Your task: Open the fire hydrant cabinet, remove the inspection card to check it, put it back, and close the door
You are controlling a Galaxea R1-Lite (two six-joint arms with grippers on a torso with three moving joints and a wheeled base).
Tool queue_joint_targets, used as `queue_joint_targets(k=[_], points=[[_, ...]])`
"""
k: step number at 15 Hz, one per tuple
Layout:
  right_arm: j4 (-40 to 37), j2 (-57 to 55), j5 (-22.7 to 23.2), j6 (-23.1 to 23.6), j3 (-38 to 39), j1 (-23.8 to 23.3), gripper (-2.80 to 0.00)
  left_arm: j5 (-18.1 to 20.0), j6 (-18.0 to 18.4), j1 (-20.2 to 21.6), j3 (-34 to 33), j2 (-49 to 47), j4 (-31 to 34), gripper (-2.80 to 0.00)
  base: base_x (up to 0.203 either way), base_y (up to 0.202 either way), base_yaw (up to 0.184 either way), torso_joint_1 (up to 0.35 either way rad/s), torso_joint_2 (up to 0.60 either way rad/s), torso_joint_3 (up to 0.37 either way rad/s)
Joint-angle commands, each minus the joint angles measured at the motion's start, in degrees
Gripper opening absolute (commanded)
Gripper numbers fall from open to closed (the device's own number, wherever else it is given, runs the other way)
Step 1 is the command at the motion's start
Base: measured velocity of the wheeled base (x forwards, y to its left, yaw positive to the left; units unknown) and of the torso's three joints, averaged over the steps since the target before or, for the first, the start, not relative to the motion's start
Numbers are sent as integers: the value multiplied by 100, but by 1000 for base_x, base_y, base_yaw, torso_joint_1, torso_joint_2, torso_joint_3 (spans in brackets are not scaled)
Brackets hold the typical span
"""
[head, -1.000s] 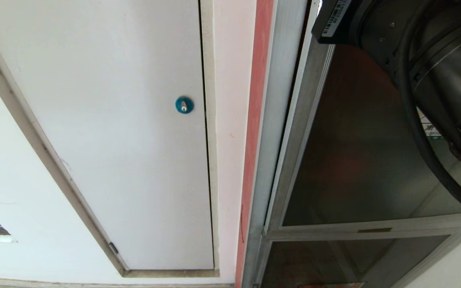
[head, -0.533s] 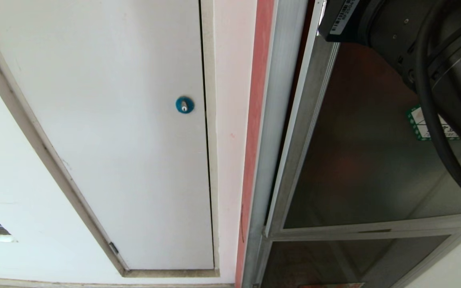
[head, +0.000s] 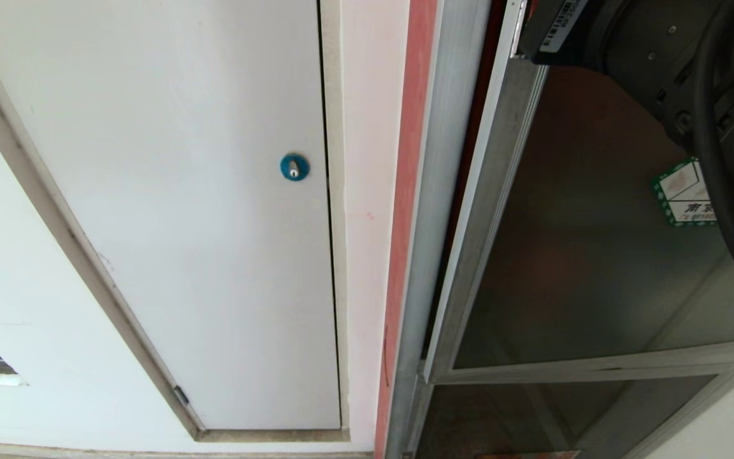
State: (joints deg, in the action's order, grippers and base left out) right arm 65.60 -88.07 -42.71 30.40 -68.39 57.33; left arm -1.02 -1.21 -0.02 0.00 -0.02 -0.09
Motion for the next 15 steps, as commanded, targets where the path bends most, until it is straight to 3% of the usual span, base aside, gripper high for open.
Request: queue_joint_targets(k=[1, 7, 8, 15], points=[[58, 104, -27, 27, 19, 6, -280, -3, -4, 2, 0, -6, 0, -280, 0, 0, 0, 0, 0, 0], [50, 132, -70, 45, 80, 15, -280, -3, -2, -6, 0, -4, 0, -280, 0, 0, 0, 0, 0, 0], [50, 135, -70, 45, 80, 40, 0, -3, -2, -4, -1, -1, 0, -280, 0, 0, 0, 0, 0, 0], [41, 167, -79, 54, 54, 164, 0, -3, -2, -6, 0, 2, 0, -280, 0, 0, 0, 0, 0, 0]])
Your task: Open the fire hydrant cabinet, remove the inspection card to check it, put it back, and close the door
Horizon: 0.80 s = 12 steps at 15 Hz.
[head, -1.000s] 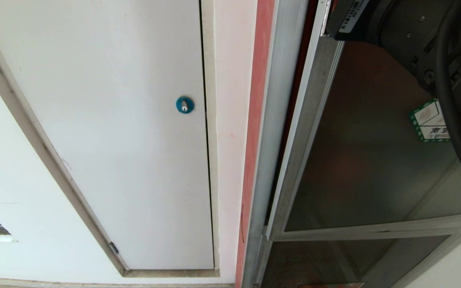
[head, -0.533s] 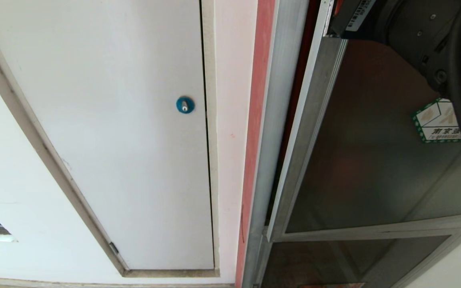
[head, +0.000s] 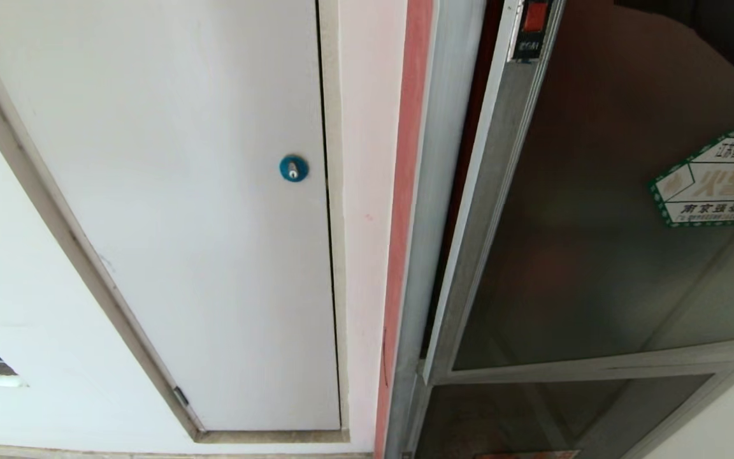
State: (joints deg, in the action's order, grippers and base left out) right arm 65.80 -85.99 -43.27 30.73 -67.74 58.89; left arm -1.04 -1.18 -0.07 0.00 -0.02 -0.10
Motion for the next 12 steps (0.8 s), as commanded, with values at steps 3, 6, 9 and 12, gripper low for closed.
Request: queue_joint_targets(k=[3, 6, 9, 12], points=[[12, -23, -33, 21, -20, 60, 0, -1, -5, 7, 0, -4, 1, -280, 0, 0, 0, 0, 0, 0], [6, 98, -77, 29, -26, 86, 0, -1, -5, -1, 0, 2, 1, -280, 0, 0, 0, 0, 0, 0], [3, 294, -176, 98, 10, 88, -280, -1, -5, 3, -5, 2, 1, -280, 0, 0, 0, 0, 0, 0], [1, 472, -182, 108, 7, 79, -280, -1, -5, 7, 0, 2, 1, -280, 0, 0, 0, 0, 0, 0]])
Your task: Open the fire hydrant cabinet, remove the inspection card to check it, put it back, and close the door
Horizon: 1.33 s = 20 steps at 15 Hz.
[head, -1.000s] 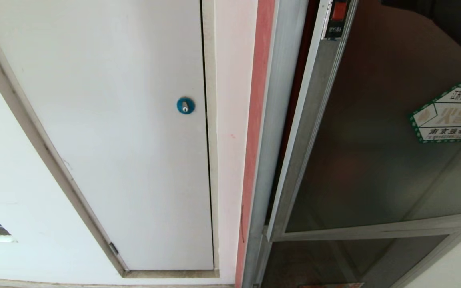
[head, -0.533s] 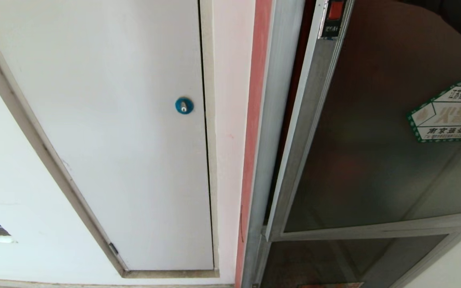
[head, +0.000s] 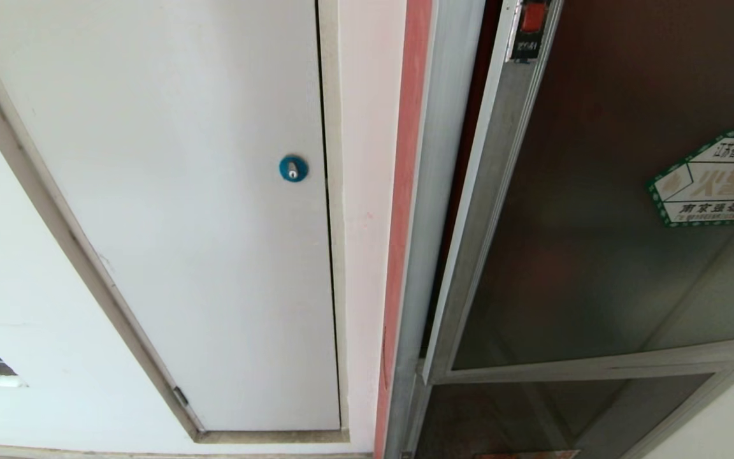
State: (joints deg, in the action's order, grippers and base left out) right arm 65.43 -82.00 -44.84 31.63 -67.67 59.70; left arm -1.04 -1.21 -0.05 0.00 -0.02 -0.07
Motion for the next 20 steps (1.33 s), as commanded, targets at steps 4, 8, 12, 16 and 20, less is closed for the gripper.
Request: queue_joint_targets(k=[4, 8, 12, 16, 20], points=[[-569, 556, -95, 62, 23, -2, -280, -2, -2, -4, 0, 2, -1, -280, 0, 0, 0, 0, 0, 0], [-1401, 966, -251, 67, 329, -600, -280, -2, -2, 5, 0, 2, -1, -280, 0, 0, 0, 0, 0, 0], [-1788, 1376, -264, 60, 515, -1744, -280, -2, -2, -4, 0, 2, -1, -280, 0, 0, 0, 0, 0, 0], [-2188, 2104, -263, 59, 744, -3214, -280, -2, -2, 5, 0, 2, -1, -280, 0, 0, 0, 0, 0, 0], [-2922, 3151, -259, 43, 1003, -4578, -280, -2, -2, -4, 0, -6, -1, -280, 0, 0, 0, 0, 0, 0]])
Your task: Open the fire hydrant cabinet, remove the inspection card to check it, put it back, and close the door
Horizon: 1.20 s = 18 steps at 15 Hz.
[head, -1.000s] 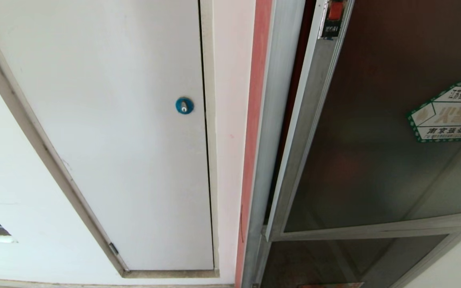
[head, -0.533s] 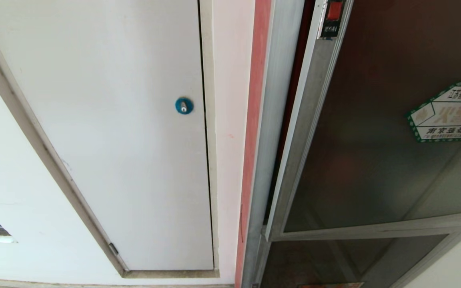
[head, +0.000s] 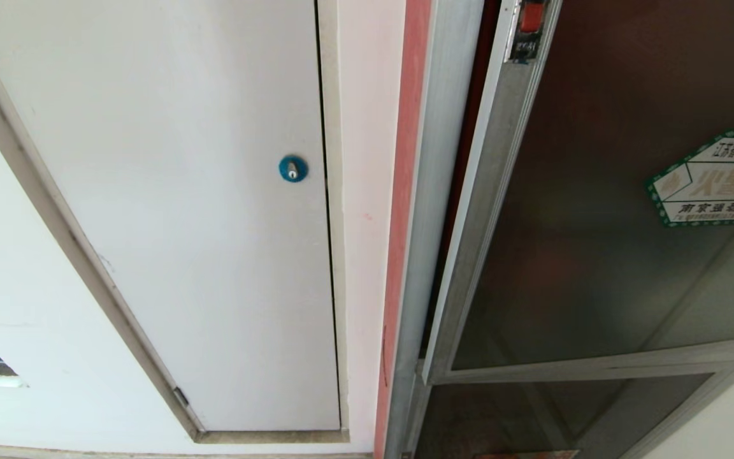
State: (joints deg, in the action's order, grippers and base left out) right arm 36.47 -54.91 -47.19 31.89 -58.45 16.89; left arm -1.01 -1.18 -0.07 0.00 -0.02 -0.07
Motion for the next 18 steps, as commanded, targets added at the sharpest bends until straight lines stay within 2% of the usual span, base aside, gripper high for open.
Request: queue_joint_targets(k=[1, 3, 6, 9, 15, 16, 18], points=[[-139, 731, -23, 14, 316, -589, -280, -4, -5, 0, 0, 1, -1, -280, 0, 0, 0, 0, 0, 0], [-512, 1346, -22, 11, 696, -971, -280, -4, -5, 0, -2, 2, -1, -280, 0, 0, 0, 0, 0, 0], [-1570, 2369, -10, -19, 1140, -1421, -280, -4, -5, 5, 0, 0, -1, -280, 0, 0, 0, 0, 0, 0], [-2280, 3286, 8, -102, 1832, -1534, -280, -4, -5, -1, 0, 2, -1, -280, 0, 0, 0, 0, 0, 0], [-3410, 4518, 34, -292, 2673, -1731, -280, -4, -5, -1, 0, 2, -1, -280, 0, 0, 0, 0, 0, 0], [-3512, 4738, 130, -299, 2842, -1754, -280, -4, -5, -1, 0, 2, -1, -280, 0, 0, 0, 0, 0, 0], [-3572, 5035, 684, -486, 3340, -1730, -280, -4, -5, -1, -6, 0, -1, -280, 0, 0, 0, 0, 0, 0]])
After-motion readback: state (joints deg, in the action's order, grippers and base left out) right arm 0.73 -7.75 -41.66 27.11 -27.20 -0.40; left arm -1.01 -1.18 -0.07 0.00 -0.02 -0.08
